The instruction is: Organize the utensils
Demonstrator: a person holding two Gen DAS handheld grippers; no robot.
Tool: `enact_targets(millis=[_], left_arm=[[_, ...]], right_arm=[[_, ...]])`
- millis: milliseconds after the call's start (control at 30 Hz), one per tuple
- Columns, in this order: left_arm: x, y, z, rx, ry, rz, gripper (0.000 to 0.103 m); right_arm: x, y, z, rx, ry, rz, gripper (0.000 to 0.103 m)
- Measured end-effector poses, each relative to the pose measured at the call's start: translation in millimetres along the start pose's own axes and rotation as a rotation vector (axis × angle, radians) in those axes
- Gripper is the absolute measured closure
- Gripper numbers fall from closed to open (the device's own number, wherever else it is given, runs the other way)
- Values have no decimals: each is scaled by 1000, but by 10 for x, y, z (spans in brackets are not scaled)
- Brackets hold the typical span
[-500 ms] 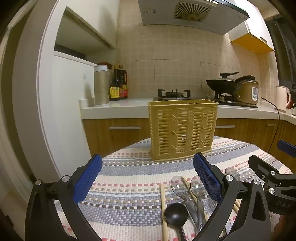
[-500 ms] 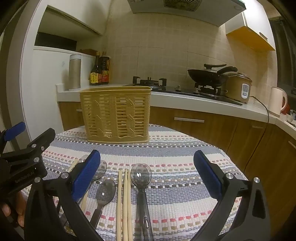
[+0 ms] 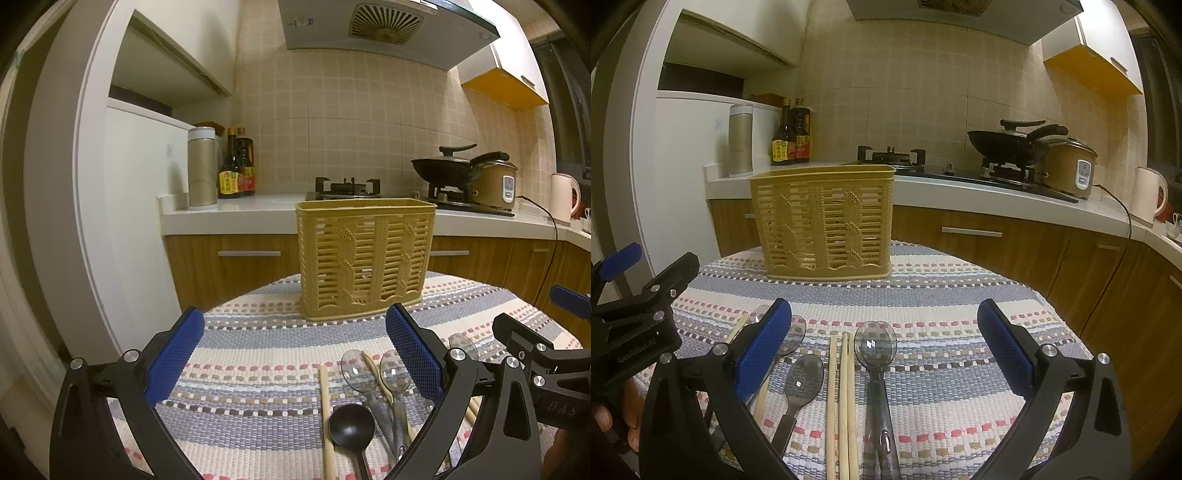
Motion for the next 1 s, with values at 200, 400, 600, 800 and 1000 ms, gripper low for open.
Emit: enact_targets(millis=[200,400,600,800,1000], left_arm=[[-10,-5,10,-1,-4,-4,8],[-7,4,9,3,-8,-4,8],[-9,-5,8,2,-14,-4,8],[5,-4,0,2,-16,-4,8],[7,-6,-7,0,-14,-4,8]], right_arm=[[46,-11,-30,23,8,-6,6],[67,-8,-11,33,2,-8,6],[49,9,-27,73,18,-26,6],[37,-3,-30,82,14,-27,6],[62,3,-13,66,-7,-22,6]])
Point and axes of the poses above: each gripper's, at about its wrist camera, not at the fingertips, and x roughly the way its jaws point, y to its right, z to its underside, the point moved 10 cm from there along x, roughly the way its jaws point, and after that the axes turned 7 degrees about z, right-handed, at the moved point
